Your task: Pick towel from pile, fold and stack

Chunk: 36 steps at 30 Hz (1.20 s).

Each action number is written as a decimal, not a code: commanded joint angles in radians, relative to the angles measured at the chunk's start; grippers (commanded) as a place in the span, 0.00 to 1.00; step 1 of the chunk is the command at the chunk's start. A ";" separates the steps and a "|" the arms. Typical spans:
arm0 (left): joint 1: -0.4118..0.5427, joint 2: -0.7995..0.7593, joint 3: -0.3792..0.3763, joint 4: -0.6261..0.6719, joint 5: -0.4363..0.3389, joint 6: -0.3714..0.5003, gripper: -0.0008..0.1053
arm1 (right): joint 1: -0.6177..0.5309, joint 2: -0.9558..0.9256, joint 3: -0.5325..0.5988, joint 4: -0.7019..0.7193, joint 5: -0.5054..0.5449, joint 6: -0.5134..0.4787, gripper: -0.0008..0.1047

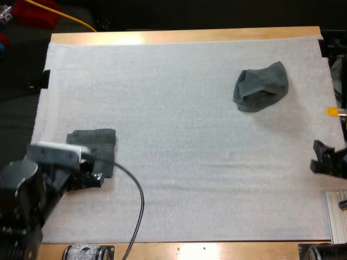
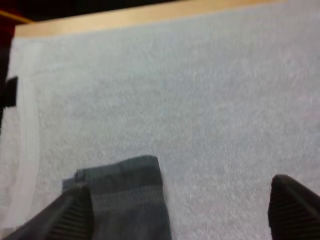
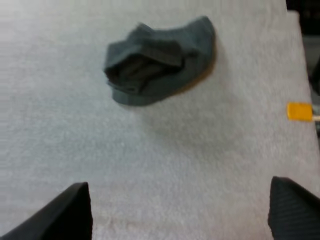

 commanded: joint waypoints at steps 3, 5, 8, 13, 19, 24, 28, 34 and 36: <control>-0.003 -0.069 -0.007 0.025 0.001 0.002 0.66 | 0.001 -0.095 -0.008 0.032 0.001 -0.014 0.67; -0.003 -0.106 -0.007 0.053 0.001 0.002 0.66 | 0.001 -0.146 -0.008 0.047 0.001 -0.014 0.67; -0.003 -0.172 0.005 0.094 0.001 0.003 0.66 | 0.001 -0.216 -0.008 0.074 0.001 -0.014 0.67; -0.003 -0.290 0.052 0.145 0.003 0.007 0.66 | 0.001 -0.329 -0.008 0.122 0.001 -0.014 0.67; -0.003 -0.446 0.068 0.209 0.003 0.007 0.66 | 0.001 -0.447 -0.008 0.176 0.001 -0.012 0.67; -0.003 -0.566 0.068 0.285 0.005 0.007 0.66 | 0.001 -0.555 -0.008 0.221 0.001 -0.012 0.67; -0.003 -0.639 0.067 0.340 0.005 0.007 0.66 | 0.001 -0.626 -0.009 0.246 0.001 -0.007 0.67; -0.003 -0.740 0.065 0.343 0.005 0.007 0.66 | -0.003 -0.666 -0.022 0.317 0.000 0.012 0.67; 0.000 -0.739 0.059 0.349 0.005 0.007 0.66 | -0.003 -0.665 -0.020 0.317 0.001 0.013 0.67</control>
